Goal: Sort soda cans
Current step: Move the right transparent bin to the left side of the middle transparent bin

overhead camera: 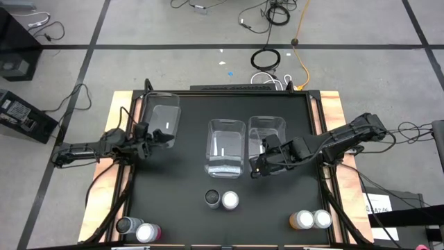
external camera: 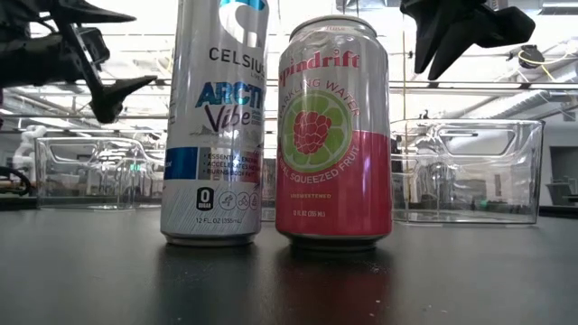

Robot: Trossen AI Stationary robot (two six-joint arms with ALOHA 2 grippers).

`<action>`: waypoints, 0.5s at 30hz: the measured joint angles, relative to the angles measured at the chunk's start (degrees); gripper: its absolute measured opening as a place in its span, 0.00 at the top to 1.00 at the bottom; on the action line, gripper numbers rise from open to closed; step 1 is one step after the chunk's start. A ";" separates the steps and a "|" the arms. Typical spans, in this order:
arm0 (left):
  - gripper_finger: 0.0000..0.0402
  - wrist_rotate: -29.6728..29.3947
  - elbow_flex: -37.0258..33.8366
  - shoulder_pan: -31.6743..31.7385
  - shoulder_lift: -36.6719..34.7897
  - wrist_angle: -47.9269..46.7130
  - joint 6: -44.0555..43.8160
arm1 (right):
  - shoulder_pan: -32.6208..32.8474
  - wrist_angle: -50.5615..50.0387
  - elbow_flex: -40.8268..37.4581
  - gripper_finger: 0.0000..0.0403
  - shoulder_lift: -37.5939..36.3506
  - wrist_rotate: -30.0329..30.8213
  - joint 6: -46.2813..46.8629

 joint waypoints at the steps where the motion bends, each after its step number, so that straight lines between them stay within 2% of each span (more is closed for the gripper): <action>1: 0.05 -0.14 0.42 0.00 0.03 -0.01 -0.01 | 0.00 -0.11 0.00 0.80 0.00 -0.01 -0.01; 6: 0.05 0.04 5.17 0.00 0.40 -2.53 -0.04 | 0.00 -1.47 0.00 0.80 0.00 -0.01 -0.11; 11: 0.05 -3.93 14.58 0.34 2.90 -13.41 4.01 | 0.00 -2.67 0.00 0.80 0.00 -0.01 -0.29; 15: 0.05 -8.92 23.63 1.68 7.99 -25.74 8.26 | 0.00 -3.10 0.00 0.80 0.00 1.40 -2.15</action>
